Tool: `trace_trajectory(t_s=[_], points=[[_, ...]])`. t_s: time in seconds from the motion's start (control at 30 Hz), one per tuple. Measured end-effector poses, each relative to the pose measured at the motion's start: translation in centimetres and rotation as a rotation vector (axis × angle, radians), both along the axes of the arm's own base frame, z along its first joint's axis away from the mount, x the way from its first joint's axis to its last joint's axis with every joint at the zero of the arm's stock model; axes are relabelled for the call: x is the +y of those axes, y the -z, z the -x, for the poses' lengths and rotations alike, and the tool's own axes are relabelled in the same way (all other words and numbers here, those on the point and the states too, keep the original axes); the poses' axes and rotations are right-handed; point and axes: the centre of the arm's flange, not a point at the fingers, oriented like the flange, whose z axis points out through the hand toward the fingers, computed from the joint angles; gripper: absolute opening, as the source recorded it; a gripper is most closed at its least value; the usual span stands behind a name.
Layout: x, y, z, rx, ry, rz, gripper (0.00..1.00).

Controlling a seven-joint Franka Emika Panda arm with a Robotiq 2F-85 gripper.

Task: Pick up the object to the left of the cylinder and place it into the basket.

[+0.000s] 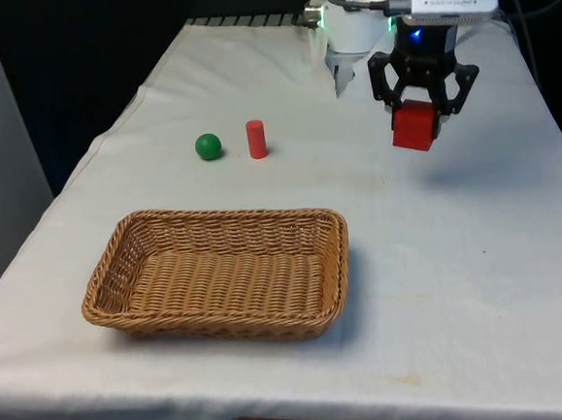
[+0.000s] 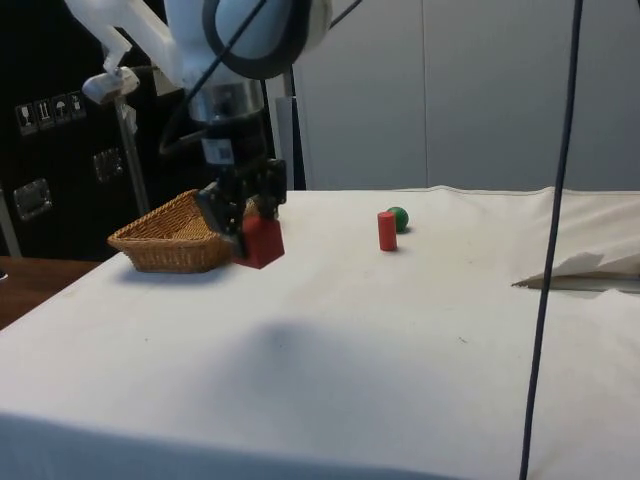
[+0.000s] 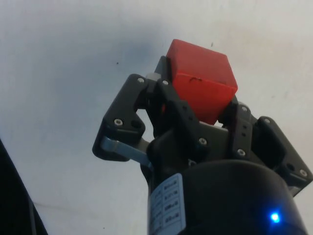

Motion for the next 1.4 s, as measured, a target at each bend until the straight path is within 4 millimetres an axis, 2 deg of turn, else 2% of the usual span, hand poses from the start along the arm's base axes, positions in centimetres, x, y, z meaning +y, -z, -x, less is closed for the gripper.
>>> trace_trajectory(t_s=[0.43,0.8,1.03,1.4], points=[[-1.0,-0.1,-3.2,-0.019,0.018,0.032,0.03],[-1.9,-0.3,-5.0,-0.03,0.034,0.055,0.03],[-2.7,-2.8,-6.5,-0.029,0.049,0.061,0.03],[-3.9,-4.7,-8.0,-0.043,0.065,0.087,0.03]])
